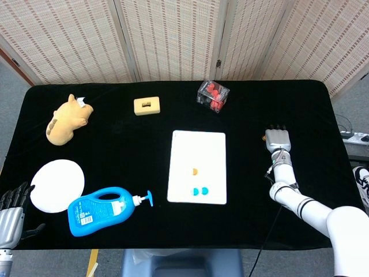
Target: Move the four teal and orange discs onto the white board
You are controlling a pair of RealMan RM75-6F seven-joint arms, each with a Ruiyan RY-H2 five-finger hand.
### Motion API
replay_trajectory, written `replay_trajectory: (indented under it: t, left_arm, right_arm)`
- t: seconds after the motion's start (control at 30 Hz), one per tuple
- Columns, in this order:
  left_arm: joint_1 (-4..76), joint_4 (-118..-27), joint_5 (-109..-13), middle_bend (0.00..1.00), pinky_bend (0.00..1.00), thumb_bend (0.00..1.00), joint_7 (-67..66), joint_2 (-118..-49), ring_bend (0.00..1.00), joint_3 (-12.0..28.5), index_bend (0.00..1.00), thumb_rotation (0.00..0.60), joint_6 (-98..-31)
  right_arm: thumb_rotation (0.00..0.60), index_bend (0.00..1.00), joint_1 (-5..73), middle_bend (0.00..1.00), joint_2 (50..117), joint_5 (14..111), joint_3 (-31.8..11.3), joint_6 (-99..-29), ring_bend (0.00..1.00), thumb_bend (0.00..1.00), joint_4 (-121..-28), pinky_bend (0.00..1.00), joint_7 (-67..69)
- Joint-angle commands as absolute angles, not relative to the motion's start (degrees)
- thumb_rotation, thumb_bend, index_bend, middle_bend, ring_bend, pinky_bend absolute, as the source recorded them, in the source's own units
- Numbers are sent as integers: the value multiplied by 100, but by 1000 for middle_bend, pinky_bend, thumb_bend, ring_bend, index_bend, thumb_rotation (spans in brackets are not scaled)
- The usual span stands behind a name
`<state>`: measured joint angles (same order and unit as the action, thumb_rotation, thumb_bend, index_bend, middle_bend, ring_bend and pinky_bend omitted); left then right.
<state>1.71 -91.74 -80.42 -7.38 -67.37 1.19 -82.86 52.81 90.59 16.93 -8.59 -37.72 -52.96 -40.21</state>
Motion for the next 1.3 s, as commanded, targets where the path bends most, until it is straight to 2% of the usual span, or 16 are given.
replay_trajectory:
  t: [0.03, 0.87, 1.0, 1.3]
  left_arm:
    - [171, -9169, -8034, 37, 0, 164, -734, -6741, 73, 120, 110, 600, -8282]
    - [181, -9176, -7970, 37, 0, 164, -777, -6751, 73, 115, 109, 600, -8233]
    - [178, -9166, -7974, 37, 0, 164, -764, -6753, 73, 113, 109, 600, -8238]
    - [171, -9135, -7981, 37, 0, 164, -720, -6761, 73, 115, 109, 600, -8252]
  right_arm:
    - [600, 259, 5302, 93, 9057, 1594, -824, -3742, 23, 712, -5268, 0, -4097]
    - [600, 265, 5396, 93, 9349, 1359, -745, -3388, 16, 713, -4642, 0, -4356]
    - [600, 275, 5358, 93, 9197, 1633, -737, -3417, 21, 713, -4971, 0, -4229]
    - [600, 332, 5122, 105, 8480, 2473, -628, -3833, 34, 714, -6348, 0, -3837]
